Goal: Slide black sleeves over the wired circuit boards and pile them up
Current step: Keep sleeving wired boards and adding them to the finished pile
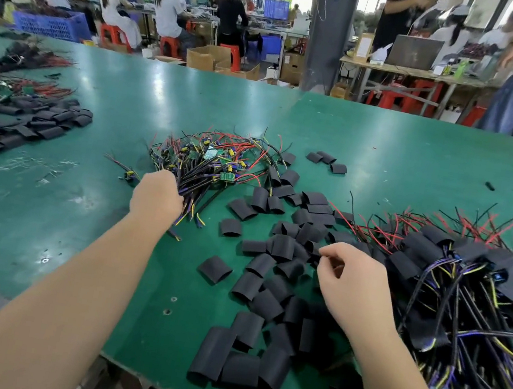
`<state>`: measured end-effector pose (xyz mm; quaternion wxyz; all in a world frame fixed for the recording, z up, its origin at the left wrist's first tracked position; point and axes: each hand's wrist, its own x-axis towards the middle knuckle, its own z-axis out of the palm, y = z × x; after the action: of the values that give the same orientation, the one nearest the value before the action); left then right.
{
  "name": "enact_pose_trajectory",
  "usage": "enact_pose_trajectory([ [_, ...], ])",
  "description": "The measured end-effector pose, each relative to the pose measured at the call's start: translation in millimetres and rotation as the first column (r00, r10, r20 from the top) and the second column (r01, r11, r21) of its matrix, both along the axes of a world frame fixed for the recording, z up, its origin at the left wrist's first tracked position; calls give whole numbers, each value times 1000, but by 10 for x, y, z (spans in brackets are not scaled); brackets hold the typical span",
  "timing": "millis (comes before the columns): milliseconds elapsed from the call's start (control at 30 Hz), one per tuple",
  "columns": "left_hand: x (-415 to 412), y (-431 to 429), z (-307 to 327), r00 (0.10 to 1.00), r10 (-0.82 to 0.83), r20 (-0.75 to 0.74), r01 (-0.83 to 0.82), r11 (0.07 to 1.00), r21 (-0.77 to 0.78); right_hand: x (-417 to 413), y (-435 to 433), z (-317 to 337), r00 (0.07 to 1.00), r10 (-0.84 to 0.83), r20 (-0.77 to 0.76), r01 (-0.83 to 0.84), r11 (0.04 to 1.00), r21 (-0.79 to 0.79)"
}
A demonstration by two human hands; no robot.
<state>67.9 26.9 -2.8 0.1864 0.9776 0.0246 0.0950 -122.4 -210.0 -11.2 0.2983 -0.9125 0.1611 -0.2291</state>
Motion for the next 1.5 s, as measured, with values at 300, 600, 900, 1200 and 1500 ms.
enact_pose_trajectory([
  [300,-459,63,234,944,-163,285,259,904,-339,0,32,52,996,32,78,-61,908,414],
  [600,-1136,30,18,767,-623,156,642,743,-191,1,96,151,876,129,465,-452,-113,885],
  [900,-1257,-286,76,696,-665,270,706,703,-88,52,151,123,901,59,429,-433,143,890],
  [1200,-1221,-710,54,621,-712,328,752,659,6,83,111,89,899,-13,438,-431,160,888],
  [1500,-1205,-621,-196,664,-633,398,646,753,121,147,112,-11,955,93,282,-277,616,737],
])
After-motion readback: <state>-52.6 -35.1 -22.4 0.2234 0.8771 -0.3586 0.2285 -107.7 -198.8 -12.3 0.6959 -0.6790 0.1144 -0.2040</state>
